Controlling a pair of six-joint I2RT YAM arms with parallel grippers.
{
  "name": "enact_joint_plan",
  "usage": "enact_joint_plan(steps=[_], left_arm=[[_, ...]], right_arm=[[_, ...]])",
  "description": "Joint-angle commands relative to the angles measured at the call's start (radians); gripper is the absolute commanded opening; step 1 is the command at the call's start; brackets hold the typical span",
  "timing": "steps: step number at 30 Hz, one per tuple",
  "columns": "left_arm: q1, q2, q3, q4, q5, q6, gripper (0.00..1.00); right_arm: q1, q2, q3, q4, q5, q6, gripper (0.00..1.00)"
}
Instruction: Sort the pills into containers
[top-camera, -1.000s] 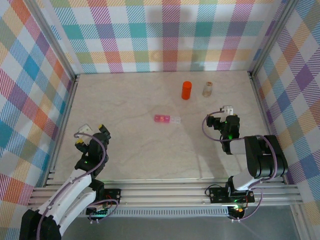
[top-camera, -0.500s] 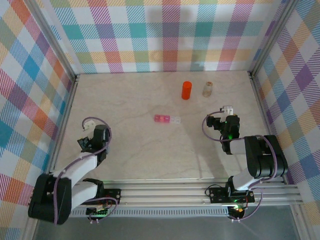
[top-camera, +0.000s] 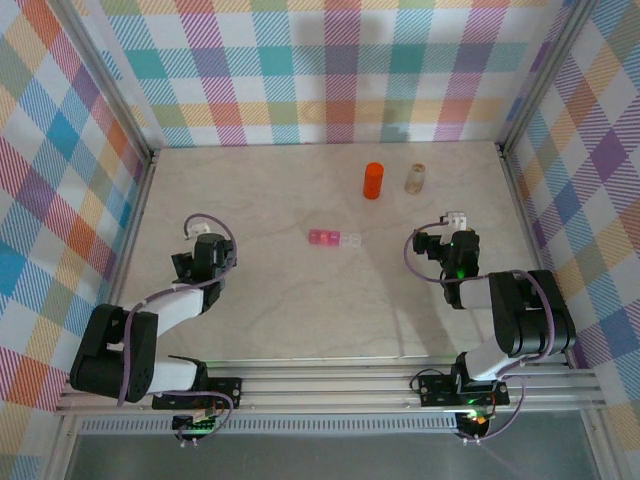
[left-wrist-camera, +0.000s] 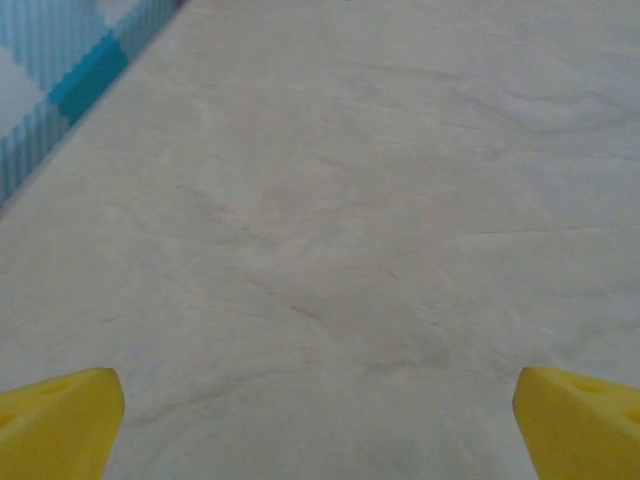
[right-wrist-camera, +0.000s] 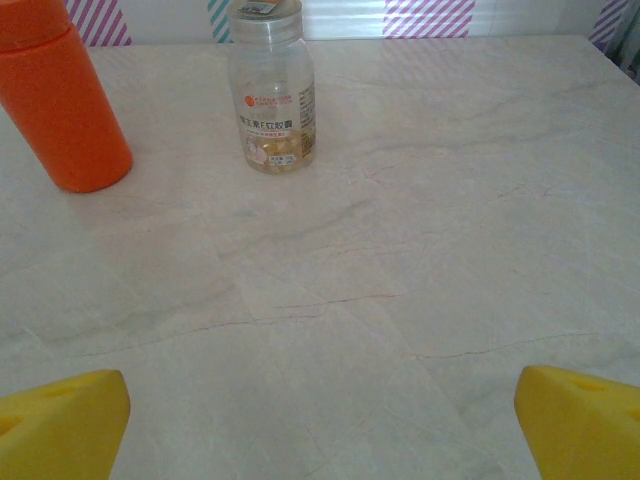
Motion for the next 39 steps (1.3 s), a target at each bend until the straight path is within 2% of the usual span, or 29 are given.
enact_joint_plan(steps=[1, 4, 7, 14, 16, 17, 18, 23, 39], left_arm=[[0.013, 0.004, -0.004, 0.141, 0.114, 0.081, 1.00], [0.014, 0.013, -0.025, 0.220, 0.164, 0.112, 1.00], [0.015, 0.040, -0.016, 0.249, 0.280, 0.154, 1.00], [0.035, 0.118, 0.038, 0.261, 0.292, 0.169, 1.00], [0.058, 0.217, -0.043, 0.507, 0.330, 0.170, 1.00], [0.090, 0.249, -0.059, 0.579, 0.332, 0.136, 1.00], [0.107, 0.222, -0.034, 0.471, 0.331, 0.107, 1.00], [0.109, 0.232, -0.019, 0.462, 0.405, 0.139, 1.00], [0.109, 0.232, -0.021, 0.470, 0.405, 0.141, 1.00]], right_arm=[[-0.004, -0.003, 0.011, 0.000, -0.018, 0.012, 0.99], [-0.004, -0.003, 0.011, -0.001, -0.018, 0.012, 0.99], [-0.004, -0.003, 0.011, 0.000, -0.019, 0.012, 0.99], [-0.004, -0.003, 0.011, 0.000, -0.018, 0.012, 0.99], [-0.004, -0.003, 0.011, 0.001, -0.018, 0.012, 0.99], [-0.004, -0.004, 0.011, -0.001, -0.018, 0.012, 0.99], [-0.004, -0.003, 0.011, 0.000, -0.018, 0.012, 0.99], [-0.004, -0.003, 0.011, 0.000, -0.019, 0.012, 0.99], [-0.005, -0.003, 0.011, -0.001, -0.019, 0.012, 0.99]])
